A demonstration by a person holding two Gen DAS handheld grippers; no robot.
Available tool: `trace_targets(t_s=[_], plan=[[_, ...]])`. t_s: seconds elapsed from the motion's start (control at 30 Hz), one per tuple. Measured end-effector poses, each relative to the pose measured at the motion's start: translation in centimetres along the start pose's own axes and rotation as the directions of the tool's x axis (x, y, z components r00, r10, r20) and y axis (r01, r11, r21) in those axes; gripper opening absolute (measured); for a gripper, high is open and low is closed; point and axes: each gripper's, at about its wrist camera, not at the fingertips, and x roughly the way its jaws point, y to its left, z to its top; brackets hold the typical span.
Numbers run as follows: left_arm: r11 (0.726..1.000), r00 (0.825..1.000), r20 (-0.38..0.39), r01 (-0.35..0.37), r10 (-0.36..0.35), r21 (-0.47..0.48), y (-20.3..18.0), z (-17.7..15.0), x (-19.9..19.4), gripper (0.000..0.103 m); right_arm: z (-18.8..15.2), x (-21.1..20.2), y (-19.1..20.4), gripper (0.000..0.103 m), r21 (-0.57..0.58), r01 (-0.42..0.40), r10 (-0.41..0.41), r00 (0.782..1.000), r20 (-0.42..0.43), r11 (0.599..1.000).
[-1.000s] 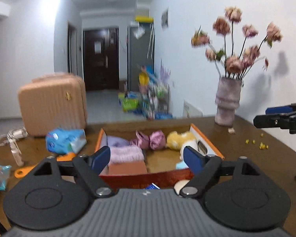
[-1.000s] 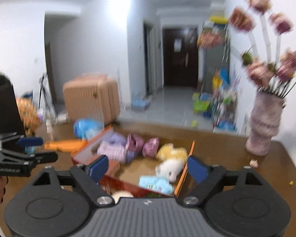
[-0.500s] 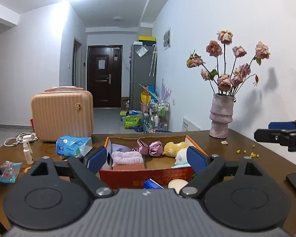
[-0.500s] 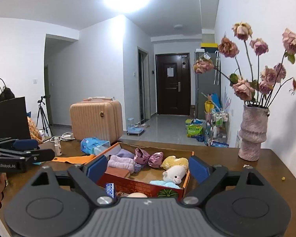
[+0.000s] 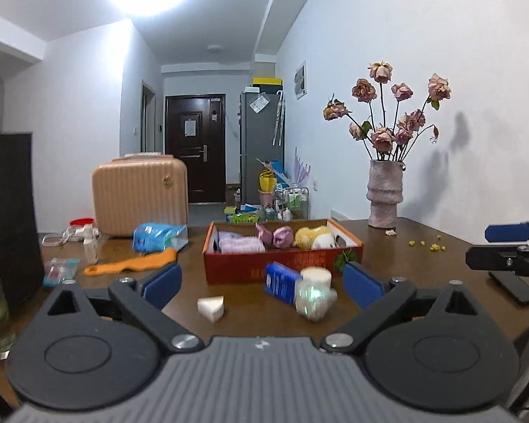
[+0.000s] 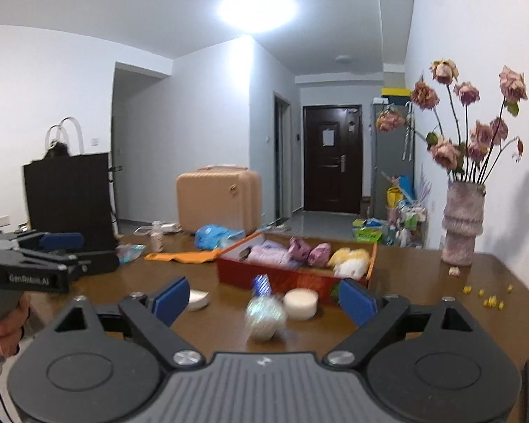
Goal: Organize soft objects
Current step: 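Withdraw both tools from the box toward the remaining items, then grasp the blue milk carton with the left gripper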
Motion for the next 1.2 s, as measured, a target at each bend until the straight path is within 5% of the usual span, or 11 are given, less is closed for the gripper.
trace_targets(t_s=[0.17,0.5,0.57,0.77,1.03,1.13,1.2], plan=[[0.999,0.999,0.003,-0.043,0.043,0.001,1.2,-2.3,-3.0,0.103,-3.5,-2.3,0.8,0.093,0.077,-0.01,0.013,0.999,-0.038,0.997],[0.998,0.998,-0.032,-0.055,0.055,-0.014,1.7,-1.4,1.1,0.103,-4.9,1.5,-0.1,0.092,0.131,0.017,-0.004,0.995,-0.099,0.991],[0.999,0.998,-0.052,-0.038,0.037,-0.016,1.8,-1.3,2.9,0.103,-4.8,2.9,-0.1,0.089,0.121,0.011,0.002,0.994,-0.11,0.993],[1.0,0.991,-0.137,0.0,-0.001,-0.007,1.9,-0.6,11.4,0.103,-3.8,9.5,-0.5,0.06,0.159,-0.085,0.114,0.978,-0.178,0.984],[1.0,0.968,-0.249,0.015,-0.02,-0.024,3.6,1.6,24.4,0.092,-3.8,22.6,1.4,0.053,0.182,-0.194,0.238,0.935,-0.263,0.964],[0.996,0.952,-0.294,0.073,-0.084,-0.049,4.1,2.3,28.9,0.082,-3.9,26.2,1.2,0.048,0.184,-0.14,0.192,0.934,-0.303,0.973],[0.992,0.934,-0.335,0.111,-0.122,-0.053,4.0,2.3,31.6,0.073,-3.4,26.2,0.5,0.046,0.126,-0.012,0.049,0.954,-0.297,0.992]])
